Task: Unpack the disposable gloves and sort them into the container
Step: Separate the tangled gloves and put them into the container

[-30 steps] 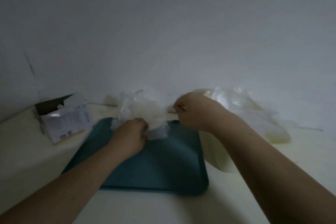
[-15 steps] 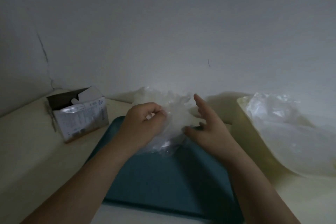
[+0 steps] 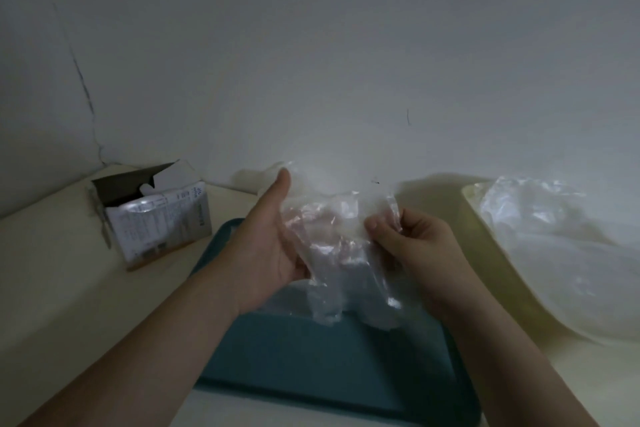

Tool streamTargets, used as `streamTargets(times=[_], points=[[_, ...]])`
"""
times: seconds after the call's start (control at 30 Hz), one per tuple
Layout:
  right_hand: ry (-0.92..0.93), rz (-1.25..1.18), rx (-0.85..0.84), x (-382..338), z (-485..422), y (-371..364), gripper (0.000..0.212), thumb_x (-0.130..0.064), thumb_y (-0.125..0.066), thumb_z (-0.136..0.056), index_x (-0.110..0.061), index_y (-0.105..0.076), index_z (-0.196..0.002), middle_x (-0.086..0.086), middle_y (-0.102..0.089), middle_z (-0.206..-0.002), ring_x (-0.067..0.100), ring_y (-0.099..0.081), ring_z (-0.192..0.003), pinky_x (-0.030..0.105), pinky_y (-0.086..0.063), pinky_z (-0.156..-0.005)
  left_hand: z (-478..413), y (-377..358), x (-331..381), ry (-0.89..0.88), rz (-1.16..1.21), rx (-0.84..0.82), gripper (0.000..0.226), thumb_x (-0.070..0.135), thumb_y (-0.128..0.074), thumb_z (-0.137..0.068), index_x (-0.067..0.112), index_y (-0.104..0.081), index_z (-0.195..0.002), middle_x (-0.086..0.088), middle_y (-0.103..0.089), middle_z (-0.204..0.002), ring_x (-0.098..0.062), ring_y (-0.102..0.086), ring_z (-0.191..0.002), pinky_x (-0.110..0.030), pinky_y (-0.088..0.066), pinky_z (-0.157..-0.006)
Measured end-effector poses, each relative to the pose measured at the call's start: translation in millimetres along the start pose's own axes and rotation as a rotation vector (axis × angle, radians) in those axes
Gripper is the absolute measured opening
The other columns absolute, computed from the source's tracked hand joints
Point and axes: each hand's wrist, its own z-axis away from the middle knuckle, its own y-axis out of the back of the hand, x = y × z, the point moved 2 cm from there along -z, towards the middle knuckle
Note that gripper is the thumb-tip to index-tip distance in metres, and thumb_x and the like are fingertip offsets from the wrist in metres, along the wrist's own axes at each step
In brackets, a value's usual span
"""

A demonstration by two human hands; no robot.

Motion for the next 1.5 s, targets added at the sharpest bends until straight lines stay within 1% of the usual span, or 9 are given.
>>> streamTargets(times=[0.1, 0.23, 0.43, 0.73, 0.9, 1.0, 1.17, 1.37, 1.5], points=[[-0.027, -0.017, 0.064, 7, -4, 3, 0.034, -0.019, -0.068, -0.099, 0.012, -0.062, -0.089, 0.01, -0.057, -0.06, 0.018, -0.049, -0.051, 0.025, -0.042, -0.048, -2, 3, -3, -0.021, -0.193, 0.018, 0.097, 0.085, -0.06, -0.073, 0.008, -0.067, -0.132, -0.028, -0.068, -0.13, -0.049, -0.064, -0.123, -0.062, -0.05, -0.107], [-0.069, -0.103, 0.023, 8, -5, 2, 0.025, -0.018, -0.071, -0.097, -0.001, -0.071, -0.079, 0.009, -0.061, -0.064, 0.019, -0.054, -0.056, 0.027, -0.046, -0.051, -4, 10, -8, -0.223, -0.545, 0.17, 0.031, 0.033, -0.083, -0.086, 0.006, -0.079, -0.101, -0.016, -0.075, -0.093, -0.031, -0.068, -0.085, -0.041, -0.055, -0.084], [-0.092, -0.181, -0.028, 10, -4, 4, 0.028, -0.016, -0.082, -0.085, 0.01, -0.072, -0.088, 0.029, -0.066, -0.082, 0.034, -0.062, -0.073, 0.043, -0.054, -0.072, -5, 8, -8, -0.258, -0.393, 0.173, 0.024, 0.031, -0.088, -0.072, 0.014, -0.082, -0.089, -0.014, -0.063, -0.075, -0.024, -0.054, -0.068, -0.033, -0.046, -0.07], [0.035, 0.091, 0.306, 2, -3, 13, 0.034, -0.025, -0.073, -0.095, 0.001, -0.07, -0.074, 0.01, -0.064, -0.054, 0.016, -0.055, -0.042, 0.023, -0.044, -0.041, -1, 24, 12, -0.18, -0.541, 0.188, 0.053, 0.047, -0.089, -0.059, 0.016, -0.084, -0.102, -0.025, -0.074, -0.116, -0.037, -0.071, -0.111, -0.052, -0.048, -0.11], [0.186, 0.213, 0.297, -28, 11, 2, 0.04, -0.032, -0.072, -0.096, -0.006, -0.073, -0.065, 0.001, -0.066, -0.054, 0.004, -0.054, -0.048, 0.027, -0.046, -0.062, 12, 19, 18, -0.268, -0.563, 0.204, 0.02, 0.026, -0.076, -0.09, 0.011, -0.082, -0.102, -0.006, -0.081, -0.103, -0.026, -0.076, -0.102, -0.04, -0.057, -0.086], [0.241, 0.131, 0.288, -57, 27, 3, 0.029, -0.031, -0.071, -0.096, -0.009, -0.076, -0.078, 0.005, -0.071, -0.061, 0.012, -0.05, -0.048, 0.025, -0.044, -0.05, 18, 7, 13, -0.296, -0.531, 0.226, 0.015, 0.02, -0.07, -0.099, 0.014, -0.083, -0.098, -0.007, -0.081, -0.106, -0.028, -0.076, -0.104, -0.044, -0.058, -0.093], [0.25, 0.15, 0.269, -101, 44, 36, 0.02, -0.033, -0.066, -0.1, -0.015, -0.073, -0.102, 0.01, -0.071, -0.065, 0.014, -0.041, -0.035, 0.022, -0.035, -0.037, 20, -34, 7, -0.34, -0.547, 0.193, 0.02, 0.005, -0.056, -0.105, 0.003, -0.074, -0.1, -0.021, -0.074, -0.093, -0.029, -0.073, -0.081, -0.037, -0.062, -0.068], [0.216, 0.503, 0.345, -146, 54, 126, 0.016, -0.031, -0.068, -0.098, -0.017, -0.07, -0.091, 0.006, -0.071, -0.06, 0.01, -0.039, -0.032, 0.019, -0.032, -0.035, 28, -74, 6, -0.301, -0.577, 0.059, 0.024, 0.017, -0.056, -0.107, 0.005, -0.069, -0.123, -0.017, -0.077, -0.116, -0.038, -0.074, -0.109, -0.053, -0.056, -0.098], [0.158, 0.778, 0.41, -145, 40, 179, 0.015, -0.033, -0.066, -0.096, -0.021, -0.072, -0.09, 0.004, -0.073, -0.062, 0.014, -0.049, -0.035, 0.023, -0.043, -0.043, 41, -103, 24, -0.343, -0.535, -0.039, 0.026, 0.016, -0.055, -0.103, 0.002, -0.069, -0.119, -0.027, -0.073, -0.118, -0.048, -0.071, -0.111, -0.06, -0.055, -0.1]])
